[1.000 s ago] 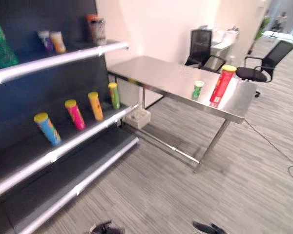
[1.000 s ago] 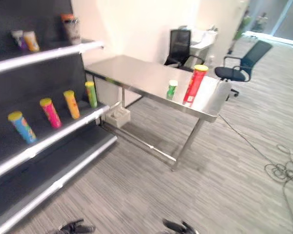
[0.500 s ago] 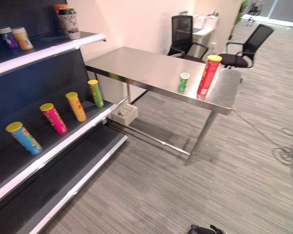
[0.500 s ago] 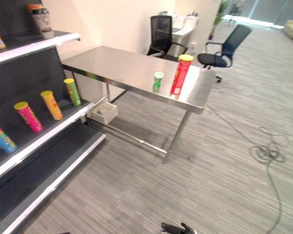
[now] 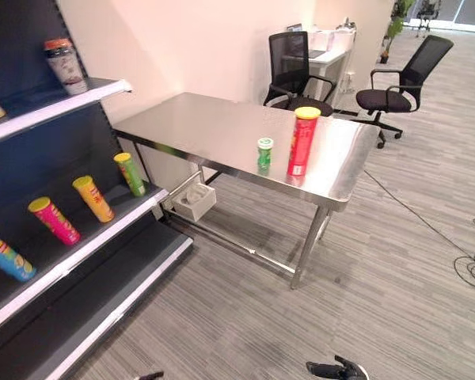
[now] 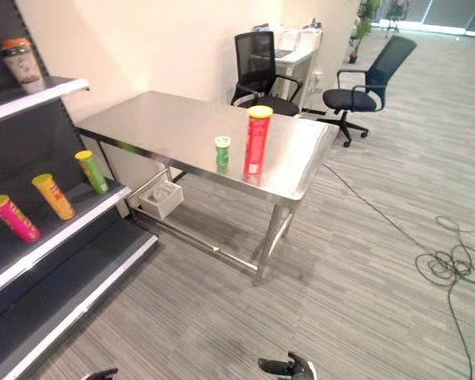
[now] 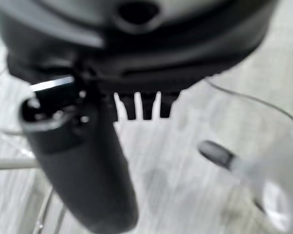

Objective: Put the goods on the table back onto the shelves and tidy them up.

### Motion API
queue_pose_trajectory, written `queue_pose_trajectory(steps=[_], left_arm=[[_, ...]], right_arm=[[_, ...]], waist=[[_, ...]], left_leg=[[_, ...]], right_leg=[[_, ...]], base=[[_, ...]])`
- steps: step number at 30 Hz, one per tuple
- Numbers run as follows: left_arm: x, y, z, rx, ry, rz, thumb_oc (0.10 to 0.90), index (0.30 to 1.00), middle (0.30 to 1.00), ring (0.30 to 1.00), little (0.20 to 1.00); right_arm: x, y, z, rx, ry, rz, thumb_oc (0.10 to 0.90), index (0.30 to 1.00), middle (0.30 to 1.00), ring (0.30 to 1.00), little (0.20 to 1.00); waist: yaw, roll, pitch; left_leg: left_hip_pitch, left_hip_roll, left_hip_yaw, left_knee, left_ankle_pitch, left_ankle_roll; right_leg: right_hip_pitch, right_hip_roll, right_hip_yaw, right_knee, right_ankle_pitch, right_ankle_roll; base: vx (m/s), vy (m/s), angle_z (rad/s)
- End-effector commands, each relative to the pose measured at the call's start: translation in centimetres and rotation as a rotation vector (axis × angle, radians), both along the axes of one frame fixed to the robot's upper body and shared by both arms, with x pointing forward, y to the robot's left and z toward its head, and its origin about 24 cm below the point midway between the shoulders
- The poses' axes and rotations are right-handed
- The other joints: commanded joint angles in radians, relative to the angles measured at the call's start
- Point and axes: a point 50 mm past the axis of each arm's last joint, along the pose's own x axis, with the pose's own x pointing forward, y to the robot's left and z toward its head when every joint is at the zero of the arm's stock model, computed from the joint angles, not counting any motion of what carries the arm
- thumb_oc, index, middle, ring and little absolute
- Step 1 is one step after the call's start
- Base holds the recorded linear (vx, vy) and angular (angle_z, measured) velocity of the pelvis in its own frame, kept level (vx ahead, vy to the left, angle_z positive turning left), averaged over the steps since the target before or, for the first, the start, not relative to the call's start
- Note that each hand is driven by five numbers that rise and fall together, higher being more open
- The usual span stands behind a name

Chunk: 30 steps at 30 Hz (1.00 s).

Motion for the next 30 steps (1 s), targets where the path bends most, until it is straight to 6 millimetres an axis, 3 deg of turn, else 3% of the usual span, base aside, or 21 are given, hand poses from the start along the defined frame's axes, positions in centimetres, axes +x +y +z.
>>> queue_pose_trajectory(steps=[1,3,4,5,9,13,16,17,18,22,24,25,27,30], left_arm=[[3.1,-4.3,0.0,-0.144,-0.113,-0.031,0.800,0.900,0.900,0.900,0.900],[2.5,-4.3,-0.2,-0.163,-0.108,0.036,0.800,0.900,0.900,0.900,0.900],[2.5,-4.3,-0.2,-0.163,-0.108,0.036,0.800,0.900,0.900,0.900,0.900],[2.2,-4.3,-0.4,-0.172,-0.097,0.083,0.800,0.900,0.900,0.900,0.900],[2.0,-3.9,-0.4,-0.174,-0.104,0.171,0.800,0.900,0.900,0.900,0.900],[1.6,-3.6,-0.5,-0.172,-0.095,0.208,0.800,0.900,0.900,0.900,0.900],[0.7,-3.6,-0.7,-0.165,-0.055,0.196,0.800,0.900,0.900,0.900,0.900],[0.7,-3.4,-0.7,-0.156,-0.050,0.170,0.800,0.900,0.900,0.900,0.900],[0.7,-3.4,-0.7,-0.155,-0.050,0.170,0.800,0.900,0.900,0.900,0.900],[1.4,-2.9,-0.4,-0.123,-0.052,0.087,0.800,0.900,0.900,0.900,0.900],[1.7,-3.1,-0.4,-0.115,-0.045,0.038,0.800,0.900,0.900,0.900,0.900],[1.7,-3.1,-0.4,-0.115,-0.045,0.038,0.800,0.900,0.900,0.900,0.900],[1.5,-3.4,-0.5,-0.111,-0.028,-0.011,0.800,0.900,0.900,0.900,0.900],[0.6,-3.7,-0.8,-0.109,0.015,-0.057,0.800,0.900,0.900,0.900,0.900]], right_arm=[[4.6,-0.8,2.2,-0.083,-0.175,0.083,0.800,0.900,0.900,0.900,0.900],[4.9,-0.9,2.4,-0.101,-0.187,0.109,0.800,0.900,0.900,0.900,0.900],[4.9,-0.9,2.4,-0.101,-0.187,0.109,0.800,0.900,0.900,0.900,0.900],[5.0,-0.7,2.4,-0.108,-0.186,0.127,0.800,0.900,0.900,0.900,0.900],[4.5,0.3,2.0,-0.101,-0.167,0.192,0.800,0.900,0.900,0.900,0.900],[3.8,0.6,1.6,-0.079,-0.141,0.176,0.800,0.900,0.900,0.900,0.900],[2.5,1.2,0.9,-0.057,-0.095,0.180,0.800,0.900,0.900,0.900,0.900],[1.7,1.4,0.5,-0.048,-0.062,0.174,0.800,0.900,0.900,0.900,0.900],[1.7,1.4,0.5,-0.048,-0.061,0.174,0.800,0.900,0.900,0.900,0.900],[0.9,1.8,0.0,-0.027,-0.010,0.187,0.800,0.900,0.900,0.900,0.900],[0.8,2.0,-0.1,-0.001,0.002,0.171,0.800,0.900,0.900,0.900,0.900],[0.8,2.0,-0.1,-0.001,0.002,0.171,0.800,0.900,0.900,0.900,0.900],[0.7,1.9,-0.1,-0.003,0.005,0.180,0.800,0.900,0.900,0.900,0.900],[-0.5,1.7,-0.5,-0.003,0.046,0.183,0.800,0.900,0.900,0.900,0.900]], waist=[[0.025,-0.013,0.072],[0.036,-0.001,0.071],[0.036,-0.002,0.072],[0.047,0.011,0.080],[0.083,0.028,0.106],[0.091,0.030,0.109],[0.085,0.036,0.082],[0.084,0.024,0.066],[0.084,0.023,0.066],[0.084,0.003,0.046],[0.071,0.004,0.047],[0.072,0.004,0.047],[0.045,0.021,0.065],[0.024,0.041,0.086]], left_leg=[[0.074,-0.008,0.053,-0.316,0.089,0.035],[0.026,-0.025,0.051,-0.471,0.174,0.020],[0.028,-0.026,0.052,-0.473,0.175,0.020],[0.004,-0.035,0.020,-0.571,0.243,0.007],[-0.022,-0.022,-0.107,-0.698,0.321,-0.002],[-0.028,-0.005,-0.161,-0.712,0.336,-0.012],[0.002,-0.001,-0.150,-0.719,0.339,-0.009],[0.005,-0.021,-0.140,-0.696,0.327,-0.003],[0.005,-0.021,-0.140,-0.696,0.327,-0.003],[0.026,-0.110,-0.096,-0.661,0.251,0.060],[0.062,-0.172,-0.077,-0.663,0.209,0.106],[0.062,-0.173,-0.076,-0.663,0.209,0.106],[0.117,-0.216,-0.054,-0.665,0.173,0.151],[0.198,-0.241,-0.025,-0.689,0.144,0.185]], right_leg=[[-0.019,-0.095,0.039,0.005,-0.064,0.095],[0.002,-0.073,0.069,0.005,-0.087,0.088],[0.003,-0.073,0.070,0.005,-0.087,0.088],[0.029,-0.047,0.098,0.005,-0.105,0.082],[0.073,-0.016,0.148,0.022,-0.134,0.074],[0.088,-0.017,0.180,0.047,-0.157,0.076],[0.101,-0.021,0.185,0.045,-0.157,0.095],[0.106,-0.055,0.182,0.052,-0.146,0.109],[0.105,-0.055,0.182,0.052,-0.146,0.109],[0.056,-0.168,0.182,0.162,-0.114,0.142],[0.016,-0.224,0.206,0.295,-0.084,0.153],[0.015,-0.226,0.207,0.297,-0.084,0.154],[-0.054,-0.271,0.237,0.487,-0.009,0.159],[-0.100,-0.313,0.191,0.658,0.024,0.163]], base=[[0.16,0.182,-0.50],[0.14,0.146,-0.32],[0.18,0.143,-0.10],[0.18,0.128,-0.13],[0.18,0.174,-0.69],[0.12,0.196,-0.54],[0.14,0.295,0.03],[0.17,0.337,-0.11],[0.20,0.450,-0.15],[0.11,0.400,-0.01],[0.09,0.465,0.01],[0.11,0.479,-0.12],[0.11,0.420,-0.22],[0.14,0.311,-0.07]])
